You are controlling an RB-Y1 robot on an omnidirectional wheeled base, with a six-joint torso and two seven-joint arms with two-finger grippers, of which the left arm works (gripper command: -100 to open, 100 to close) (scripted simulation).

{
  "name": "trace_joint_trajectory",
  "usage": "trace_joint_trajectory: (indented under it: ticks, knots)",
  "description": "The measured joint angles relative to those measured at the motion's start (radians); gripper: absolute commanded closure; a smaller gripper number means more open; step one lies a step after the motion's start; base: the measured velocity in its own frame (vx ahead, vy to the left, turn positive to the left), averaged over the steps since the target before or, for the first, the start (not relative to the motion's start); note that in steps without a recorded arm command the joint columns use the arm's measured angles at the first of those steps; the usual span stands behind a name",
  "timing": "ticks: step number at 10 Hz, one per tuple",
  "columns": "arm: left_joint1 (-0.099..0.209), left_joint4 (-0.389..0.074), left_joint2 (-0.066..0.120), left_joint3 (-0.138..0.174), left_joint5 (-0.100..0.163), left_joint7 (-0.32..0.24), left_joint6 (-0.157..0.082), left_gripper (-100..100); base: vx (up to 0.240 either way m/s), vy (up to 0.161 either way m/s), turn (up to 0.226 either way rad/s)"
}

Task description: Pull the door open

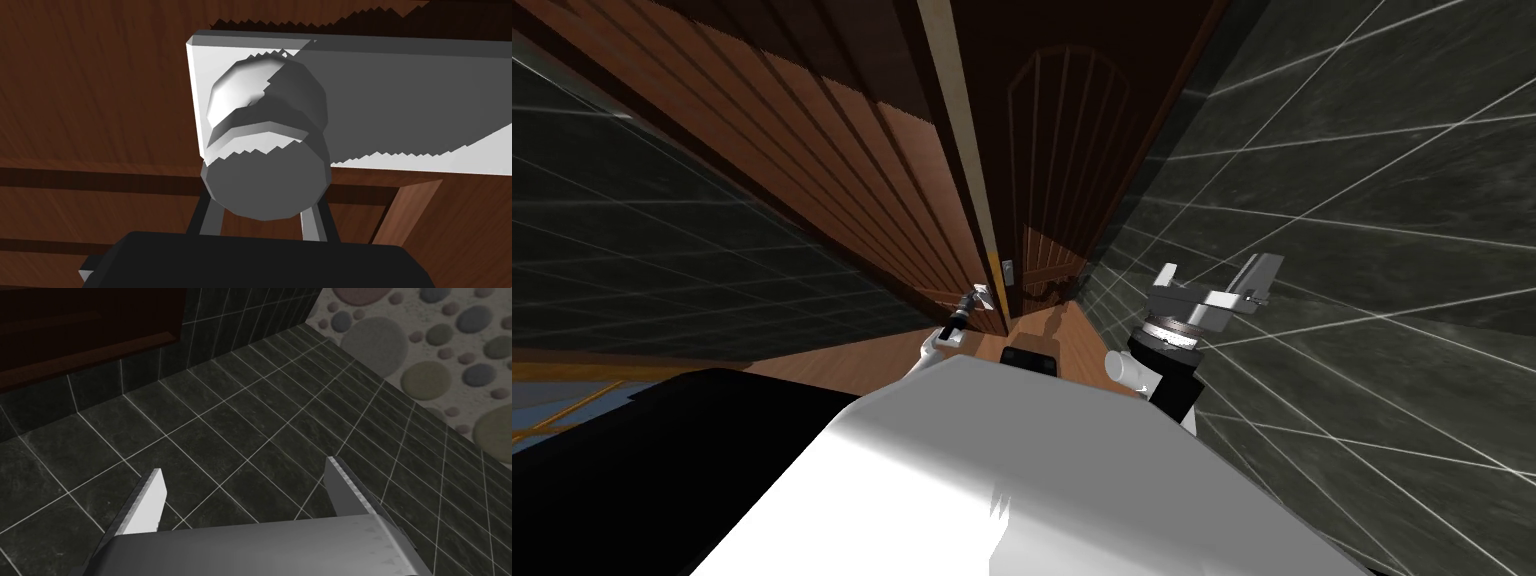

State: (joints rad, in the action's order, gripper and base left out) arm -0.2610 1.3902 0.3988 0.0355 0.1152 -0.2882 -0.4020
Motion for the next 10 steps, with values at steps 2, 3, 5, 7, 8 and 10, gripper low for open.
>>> trace_joint_trajectory:
  ticks: [2,3,5,7,8,10]
  knots:
    - [-0.011,0.007,0.018,-0.002,0.002,-0.011,-0.011,100,-0.173,0.067,-0.17]
    - [-0.013,0.008,0.03,-0.006,0.004,-0.02,-0.022,100,-0.188,0.097,-0.127]
    - [-0.035,0.024,0.051,-0.02,0.004,-0.037,-0.04,100,-0.207,0.069,-0.148]
    - [-0.061,0.031,0.072,-0.036,0.004,-0.052,-0.064,100,-0.215,0.091,-0.132]
    - [-0.073,0.034,0.084,-0.045,0.004,-0.062,-0.076,100,-0.249,0.104,-0.132]
    - [-0.084,0.035,0.108,-0.064,0.004,-0.08,-0.1,100,-0.173,0.076,-0.106]
